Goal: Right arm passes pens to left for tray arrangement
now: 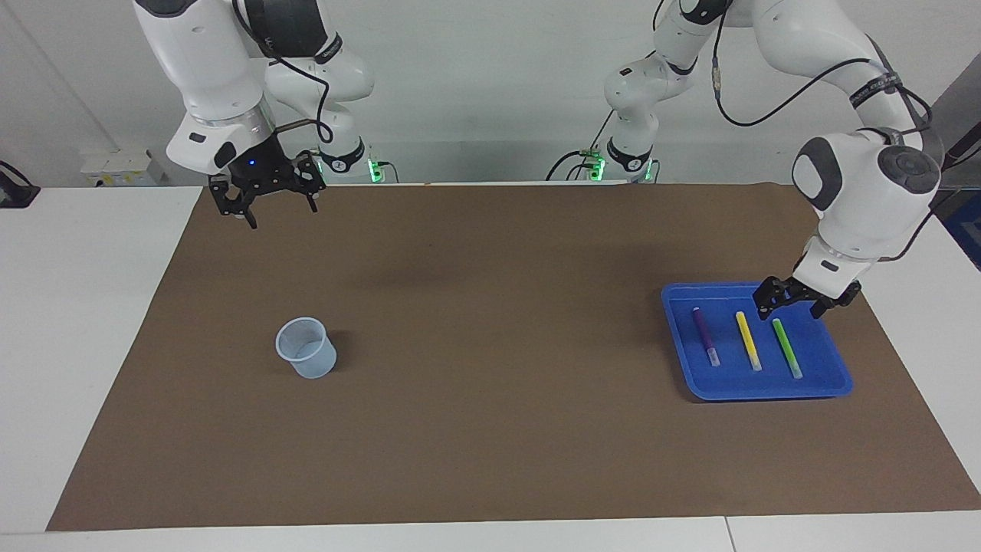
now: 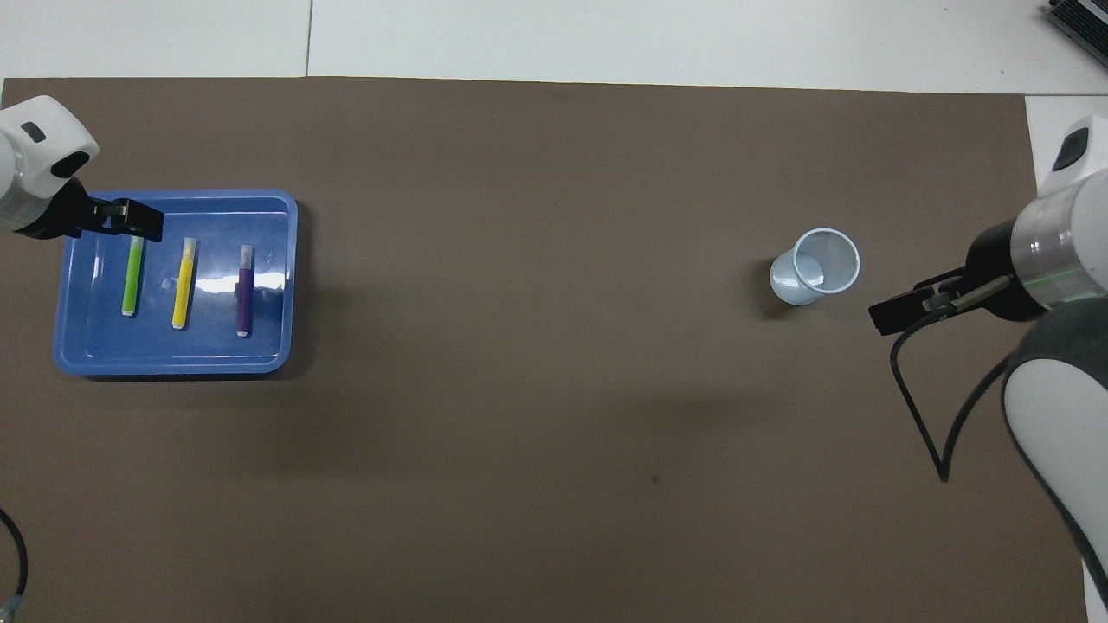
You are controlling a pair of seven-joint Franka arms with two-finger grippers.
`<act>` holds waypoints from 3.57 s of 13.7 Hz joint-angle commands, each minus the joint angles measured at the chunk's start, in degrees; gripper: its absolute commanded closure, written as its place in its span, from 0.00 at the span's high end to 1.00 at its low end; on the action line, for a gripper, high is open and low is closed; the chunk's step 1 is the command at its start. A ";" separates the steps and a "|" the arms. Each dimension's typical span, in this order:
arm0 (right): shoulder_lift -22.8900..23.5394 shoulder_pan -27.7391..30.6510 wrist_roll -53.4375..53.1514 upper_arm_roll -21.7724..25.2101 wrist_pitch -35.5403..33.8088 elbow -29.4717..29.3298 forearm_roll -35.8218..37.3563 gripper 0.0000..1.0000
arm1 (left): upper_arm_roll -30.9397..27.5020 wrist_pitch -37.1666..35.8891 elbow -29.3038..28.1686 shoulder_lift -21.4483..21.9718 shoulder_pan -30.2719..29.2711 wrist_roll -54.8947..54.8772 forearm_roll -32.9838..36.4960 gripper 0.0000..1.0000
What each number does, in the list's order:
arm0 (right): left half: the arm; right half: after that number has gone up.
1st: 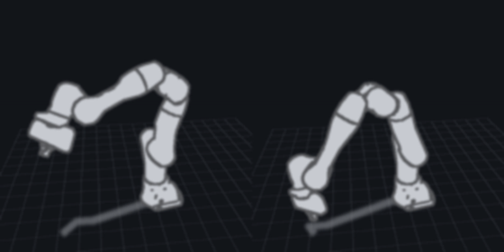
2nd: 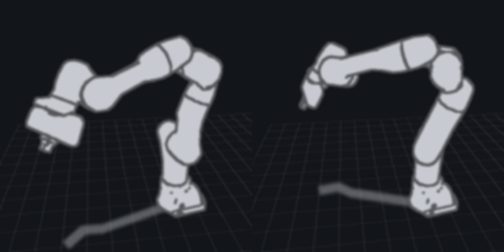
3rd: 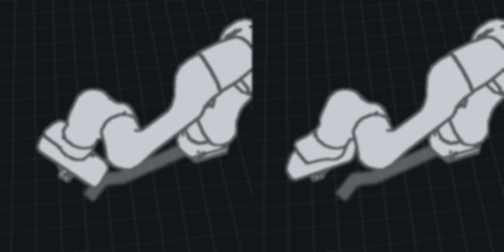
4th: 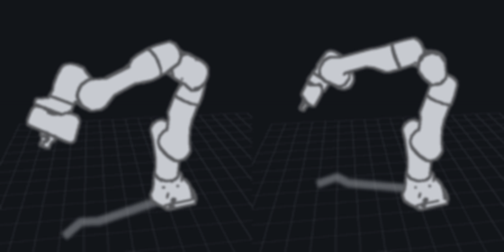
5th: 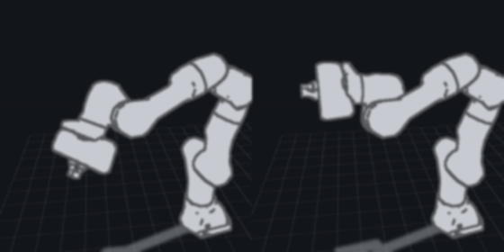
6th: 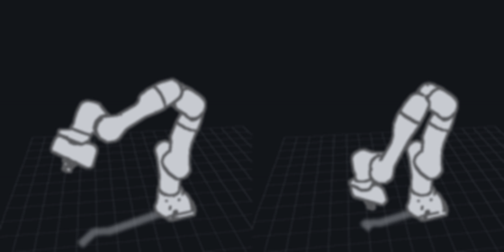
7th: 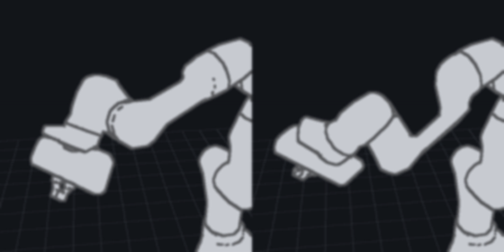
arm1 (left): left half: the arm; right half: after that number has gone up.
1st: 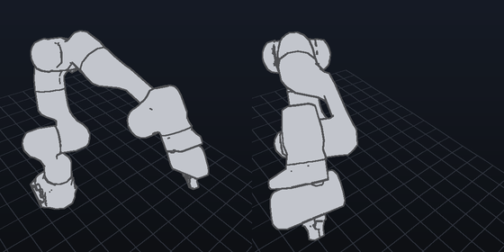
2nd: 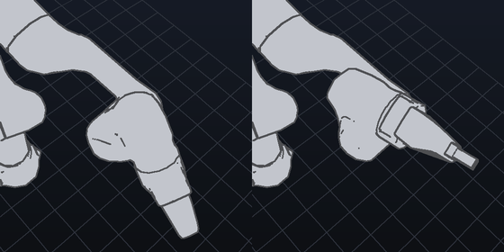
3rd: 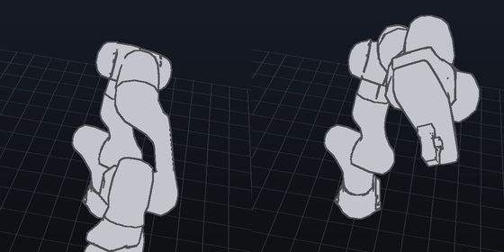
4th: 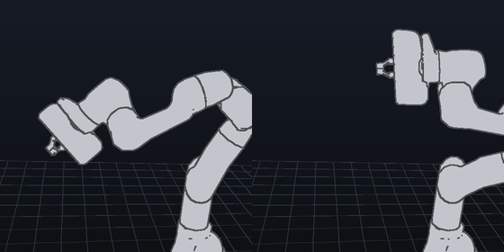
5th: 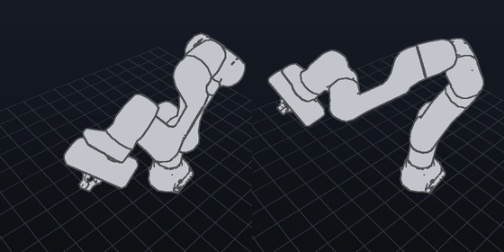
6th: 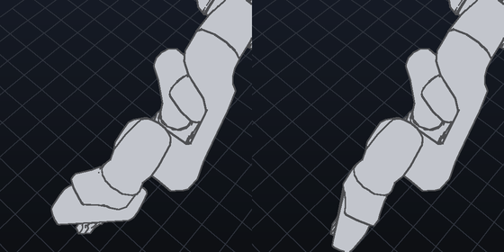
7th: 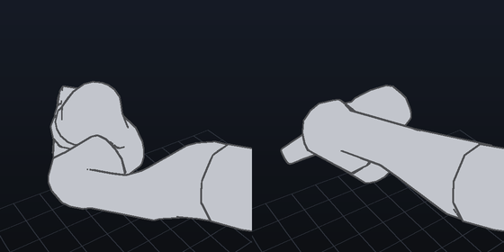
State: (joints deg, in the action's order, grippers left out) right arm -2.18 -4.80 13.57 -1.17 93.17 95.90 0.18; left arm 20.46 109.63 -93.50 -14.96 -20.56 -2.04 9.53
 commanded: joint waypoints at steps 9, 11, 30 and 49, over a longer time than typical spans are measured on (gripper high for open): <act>-0.28 1.90 -0.30 -1.55 0.79 0.43 -0.44 1.00 | 4.33 -16.46 -0.81 15.21 2.45 8.54 -1.89 1.00; -0.19 1.81 -2.74 -1.64 0.44 0.16 -1.05 1.00 | 4.50 -15.94 -0.81 15.31 2.37 8.28 -1.97 1.00; -0.28 1.46 -9.44 -0.94 -0.88 -0.19 -2.55 1.00 | 3.53 -15.76 -1.69 19.09 0.26 8.36 -5.14 1.00; -0.28 1.46 -9.35 -0.85 -0.36 -0.28 -2.38 1.00 | -14.22 -14.62 -2.48 19.61 17.75 8.10 -5.31 1.00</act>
State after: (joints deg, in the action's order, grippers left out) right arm -2.21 -4.09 4.76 -1.74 92.87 95.77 -1.21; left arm 7.03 94.59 -93.92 2.82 -3.82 6.28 5.08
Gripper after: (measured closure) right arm 0.000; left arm 0.000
